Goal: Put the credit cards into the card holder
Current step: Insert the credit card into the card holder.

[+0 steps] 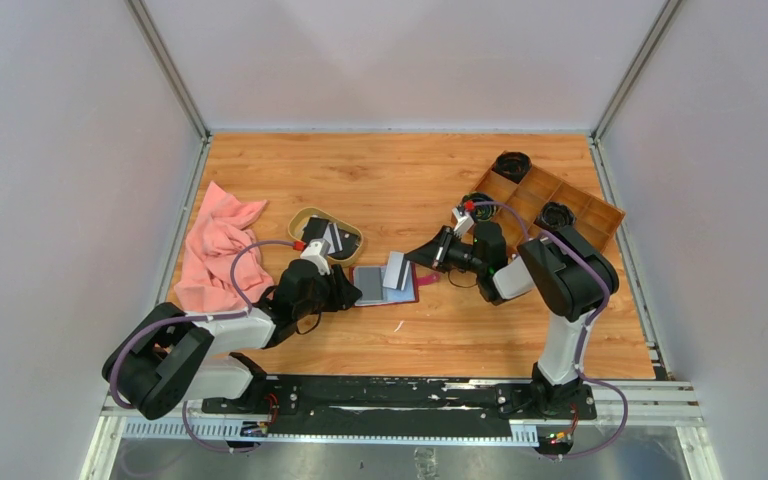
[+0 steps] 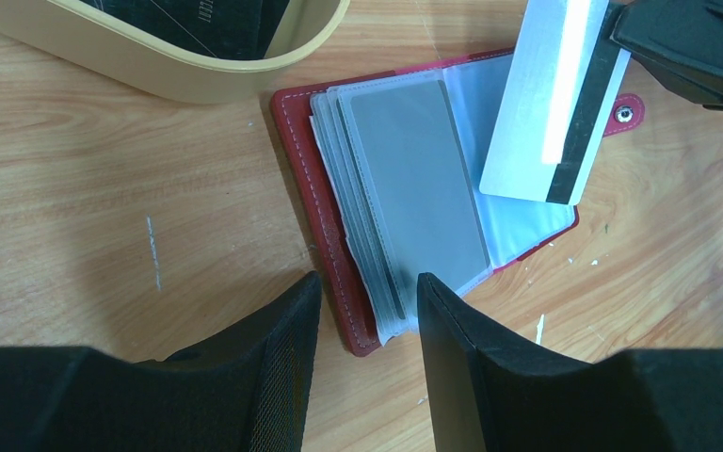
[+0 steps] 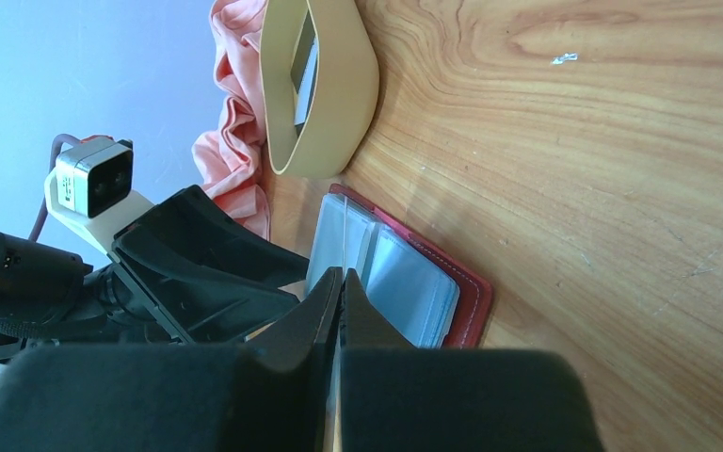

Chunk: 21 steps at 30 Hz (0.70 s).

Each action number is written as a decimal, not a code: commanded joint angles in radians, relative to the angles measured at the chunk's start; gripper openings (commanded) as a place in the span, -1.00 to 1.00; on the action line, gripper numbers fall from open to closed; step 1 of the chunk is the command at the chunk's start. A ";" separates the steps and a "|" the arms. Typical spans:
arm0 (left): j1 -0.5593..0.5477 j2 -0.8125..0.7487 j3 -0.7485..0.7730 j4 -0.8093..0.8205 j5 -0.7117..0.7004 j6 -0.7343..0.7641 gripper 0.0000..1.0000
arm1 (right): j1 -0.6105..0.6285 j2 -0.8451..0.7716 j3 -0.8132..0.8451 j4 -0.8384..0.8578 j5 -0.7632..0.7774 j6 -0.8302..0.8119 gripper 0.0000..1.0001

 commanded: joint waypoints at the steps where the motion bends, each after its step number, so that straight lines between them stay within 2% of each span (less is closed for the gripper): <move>1: -0.006 0.008 -0.010 -0.034 -0.019 0.001 -0.04 | -0.006 0.016 0.006 0.014 -0.013 0.000 -1.00; 21: -0.007 0.013 -0.010 -0.034 -0.012 -0.001 -0.04 | 0.013 0.050 0.014 0.074 -0.030 0.049 -1.00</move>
